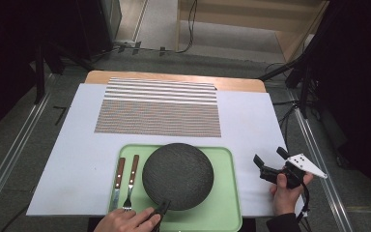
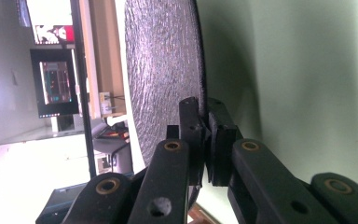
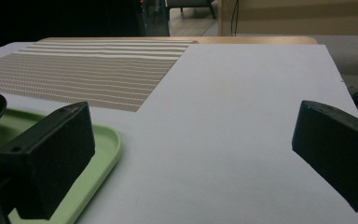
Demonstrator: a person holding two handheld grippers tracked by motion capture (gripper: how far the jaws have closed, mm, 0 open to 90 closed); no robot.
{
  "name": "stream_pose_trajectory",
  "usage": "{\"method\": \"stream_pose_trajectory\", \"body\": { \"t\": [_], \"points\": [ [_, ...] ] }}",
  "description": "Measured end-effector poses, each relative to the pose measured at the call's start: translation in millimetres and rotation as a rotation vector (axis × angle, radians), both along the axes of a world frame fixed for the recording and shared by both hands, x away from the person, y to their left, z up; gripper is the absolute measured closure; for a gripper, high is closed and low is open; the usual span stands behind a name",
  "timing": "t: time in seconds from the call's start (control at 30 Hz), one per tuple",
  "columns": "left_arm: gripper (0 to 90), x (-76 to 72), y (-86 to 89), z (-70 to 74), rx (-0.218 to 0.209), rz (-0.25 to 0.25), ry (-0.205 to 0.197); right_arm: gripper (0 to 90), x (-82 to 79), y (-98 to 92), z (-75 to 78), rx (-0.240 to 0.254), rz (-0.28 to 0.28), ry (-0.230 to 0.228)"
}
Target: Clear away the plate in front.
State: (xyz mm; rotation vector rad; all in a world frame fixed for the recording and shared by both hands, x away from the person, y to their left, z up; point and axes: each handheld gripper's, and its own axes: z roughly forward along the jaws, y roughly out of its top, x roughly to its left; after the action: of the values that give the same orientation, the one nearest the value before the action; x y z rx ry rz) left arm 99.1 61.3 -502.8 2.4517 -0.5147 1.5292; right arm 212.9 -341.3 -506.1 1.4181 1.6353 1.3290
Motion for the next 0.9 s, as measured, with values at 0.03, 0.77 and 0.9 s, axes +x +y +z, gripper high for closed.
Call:
{"method": "stream_pose_trajectory", "body": {
  "t": [0.03, 0.77, 0.9],
  "points": [
    [87.1, -1.5, -0.3, -1.2, 0.005, 0.0, 0.002, 0.0, -0.1, 0.0, 0.1, 0.001, 0.0, -0.001],
    [86.0, -9.7, 3.6, -12.7, -0.004, -0.007, 0.052, 0.0, 0.5, 0.6, -0.4, -0.001, 0.003, 0.0],
    [73.0, -7.6, 4.7, -10.2, -0.025, 0.019, 0.087, 0.0, 0.5, 0.2, -0.4, -0.002, 0.003, -0.001]
  ]
}}
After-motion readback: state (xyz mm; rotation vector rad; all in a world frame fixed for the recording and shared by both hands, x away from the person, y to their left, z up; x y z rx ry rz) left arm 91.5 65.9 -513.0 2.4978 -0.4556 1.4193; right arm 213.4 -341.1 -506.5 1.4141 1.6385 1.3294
